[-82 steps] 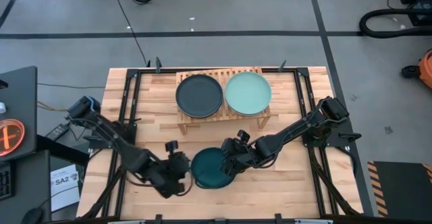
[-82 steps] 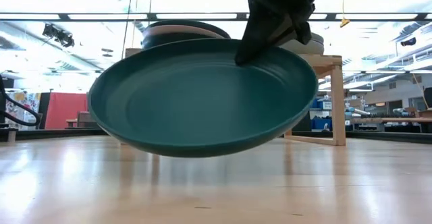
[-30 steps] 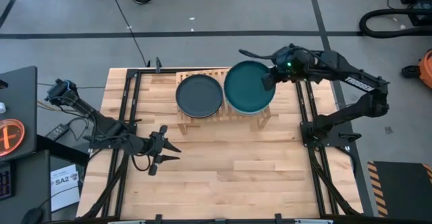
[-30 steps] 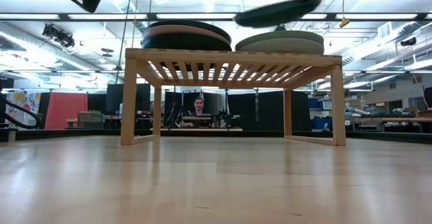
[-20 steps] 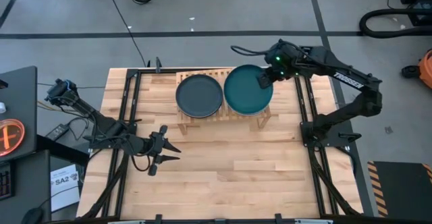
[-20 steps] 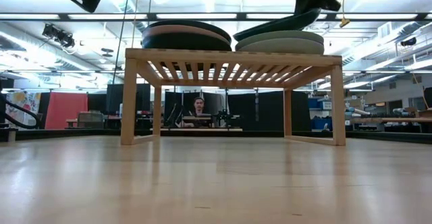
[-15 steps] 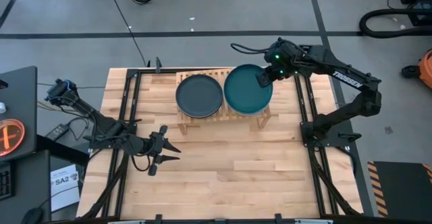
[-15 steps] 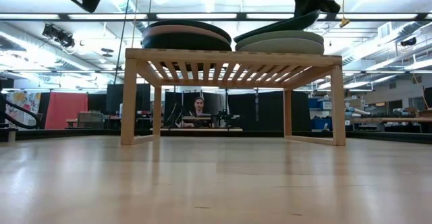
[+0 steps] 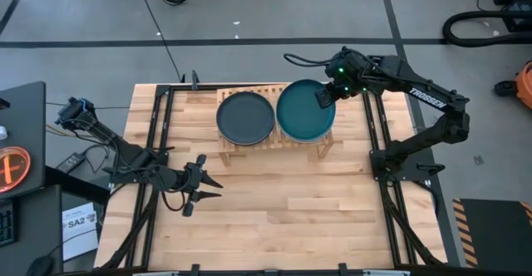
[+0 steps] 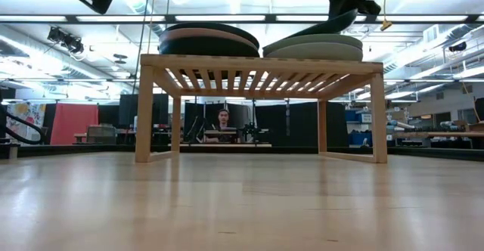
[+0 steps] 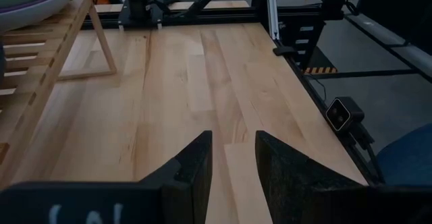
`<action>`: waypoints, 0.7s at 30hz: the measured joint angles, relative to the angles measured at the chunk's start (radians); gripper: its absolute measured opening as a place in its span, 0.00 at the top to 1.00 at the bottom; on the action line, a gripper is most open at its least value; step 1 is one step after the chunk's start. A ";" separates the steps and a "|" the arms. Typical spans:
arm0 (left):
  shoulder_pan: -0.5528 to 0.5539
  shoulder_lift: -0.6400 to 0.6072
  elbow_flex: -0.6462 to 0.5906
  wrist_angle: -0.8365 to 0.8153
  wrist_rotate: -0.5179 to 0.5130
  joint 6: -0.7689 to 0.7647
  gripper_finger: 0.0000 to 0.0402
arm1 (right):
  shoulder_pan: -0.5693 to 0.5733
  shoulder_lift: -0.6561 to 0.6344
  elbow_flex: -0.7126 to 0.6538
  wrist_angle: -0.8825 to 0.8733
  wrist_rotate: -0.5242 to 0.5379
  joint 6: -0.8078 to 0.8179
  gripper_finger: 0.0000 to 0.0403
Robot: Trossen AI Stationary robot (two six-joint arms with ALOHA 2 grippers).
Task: Place and stack plates onto a shelf
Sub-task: Stack the dark green plate on top of green plate on the shelf
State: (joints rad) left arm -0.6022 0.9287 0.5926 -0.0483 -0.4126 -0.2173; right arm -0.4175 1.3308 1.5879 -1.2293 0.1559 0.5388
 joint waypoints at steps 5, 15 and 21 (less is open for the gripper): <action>0.000 0.000 0.000 0.000 0.000 0.000 0.70 | 0.000 0.000 0.000 0.000 -0.001 0.000 0.83; 0.000 0.000 0.000 0.000 0.000 0.000 0.70 | 0.000 0.000 0.000 0.000 0.000 0.000 0.66; 0.000 0.000 0.000 0.000 0.000 0.000 0.70 | 0.000 0.000 0.000 0.000 0.004 0.000 0.60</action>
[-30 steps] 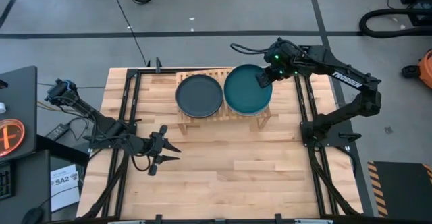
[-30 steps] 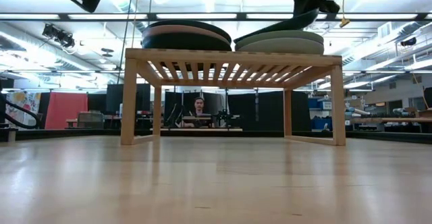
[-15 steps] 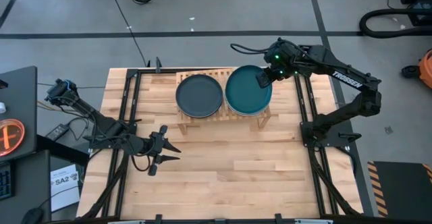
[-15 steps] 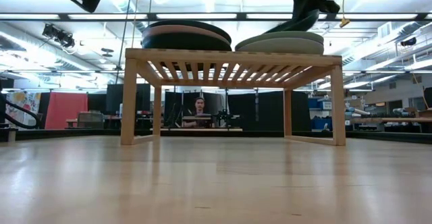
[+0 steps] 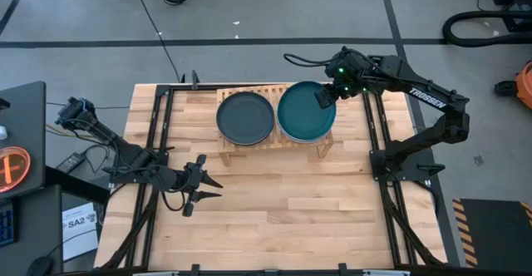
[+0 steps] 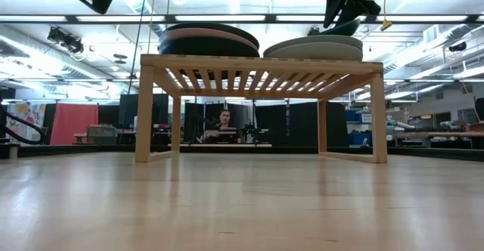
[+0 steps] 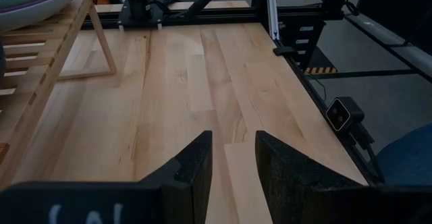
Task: Place and stack plates onto a shelf
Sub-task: Stack the dark green plate on top of green plate on the shelf, then return to Home Position
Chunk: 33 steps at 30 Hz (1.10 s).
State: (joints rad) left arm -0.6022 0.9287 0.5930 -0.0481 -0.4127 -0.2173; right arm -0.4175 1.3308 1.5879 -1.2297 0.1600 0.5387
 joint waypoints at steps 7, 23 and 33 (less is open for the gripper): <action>0.000 0.000 0.000 0.000 0.000 0.000 0.70 | 0.000 0.000 0.000 0.000 0.062 -0.033 0.59; 0.044 0.001 0.000 0.084 0.002 0.041 0.70 | 0.038 0.000 0.000 0.127 0.006 -0.124 0.59; 0.222 0.000 0.001 0.297 0.100 0.294 0.70 | 0.227 0.000 0.000 0.405 -0.111 -0.352 0.59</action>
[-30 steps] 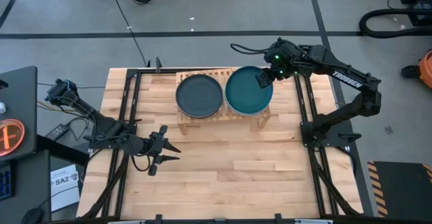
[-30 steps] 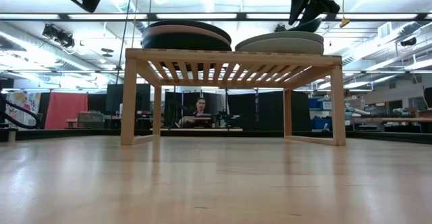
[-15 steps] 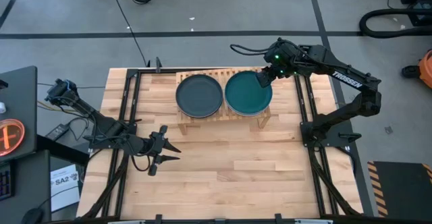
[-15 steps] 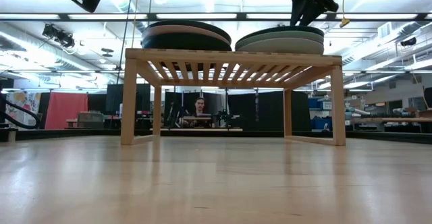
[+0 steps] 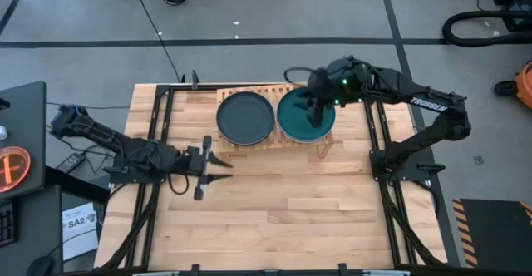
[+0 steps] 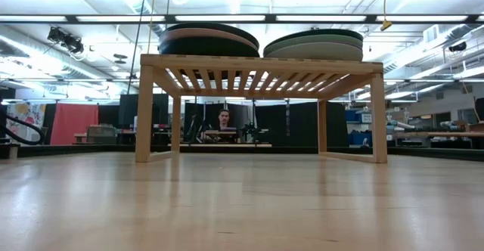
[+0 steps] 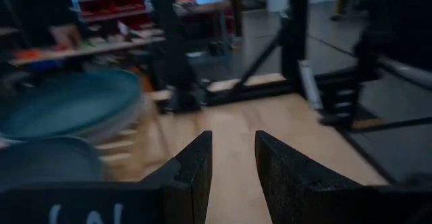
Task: Place and stack plates onto a shelf
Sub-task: Return to Home Position
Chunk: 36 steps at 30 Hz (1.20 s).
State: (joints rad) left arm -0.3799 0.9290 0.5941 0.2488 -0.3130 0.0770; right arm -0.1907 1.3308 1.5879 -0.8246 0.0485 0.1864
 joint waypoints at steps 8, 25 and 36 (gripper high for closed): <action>0.126 -0.098 0.000 -0.022 0.000 0.093 0.70 | 0.130 0.000 0.000 -0.084 -0.020 -0.092 0.59; 0.144 -0.472 -0.093 -0.311 0.094 0.144 0.70 | 0.238 -0.142 -0.036 -0.159 0.048 -0.089 0.59; 0.186 -0.663 -0.381 -0.147 0.092 0.138 0.70 | 0.282 -0.485 -0.453 0.180 0.044 -0.029 0.59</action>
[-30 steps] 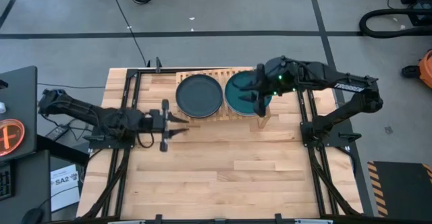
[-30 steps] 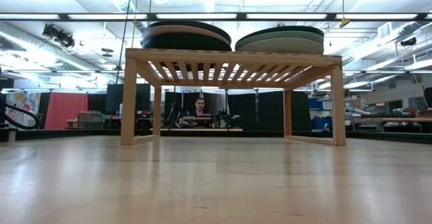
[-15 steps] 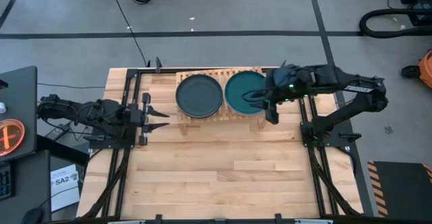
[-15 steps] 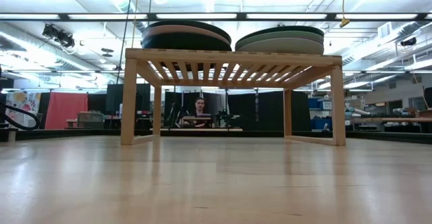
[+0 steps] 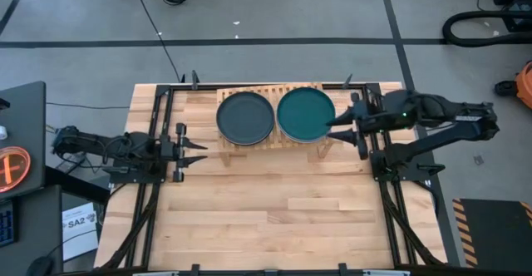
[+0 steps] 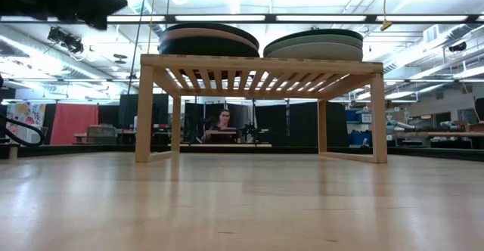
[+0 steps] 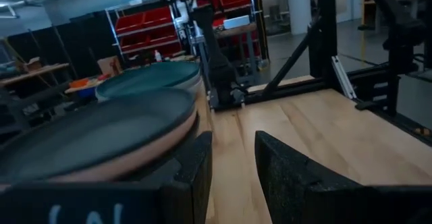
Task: Place and stack plates onto a shelf
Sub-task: Return to Home Position
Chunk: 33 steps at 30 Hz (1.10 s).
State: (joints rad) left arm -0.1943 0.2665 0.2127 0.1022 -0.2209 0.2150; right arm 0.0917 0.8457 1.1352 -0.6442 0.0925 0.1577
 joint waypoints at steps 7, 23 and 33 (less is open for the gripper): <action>0.033 -0.134 -0.090 0.004 -0.003 -0.020 0.70 | 0.000 -0.211 -0.271 0.165 -0.016 0.061 0.59; 0.041 -0.262 -0.204 0.007 -0.003 -0.050 0.70 | 0.000 -0.585 -0.636 0.345 -0.016 0.113 0.59; 0.041 -0.262 -0.204 0.004 -0.003 -0.059 0.70 | 0.000 -0.729 -0.773 0.407 -0.016 0.104 0.59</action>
State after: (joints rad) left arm -0.1532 0.0044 0.0082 0.1066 -0.2241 0.1556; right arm 0.0915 0.1166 0.3620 -0.2373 0.0765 0.2613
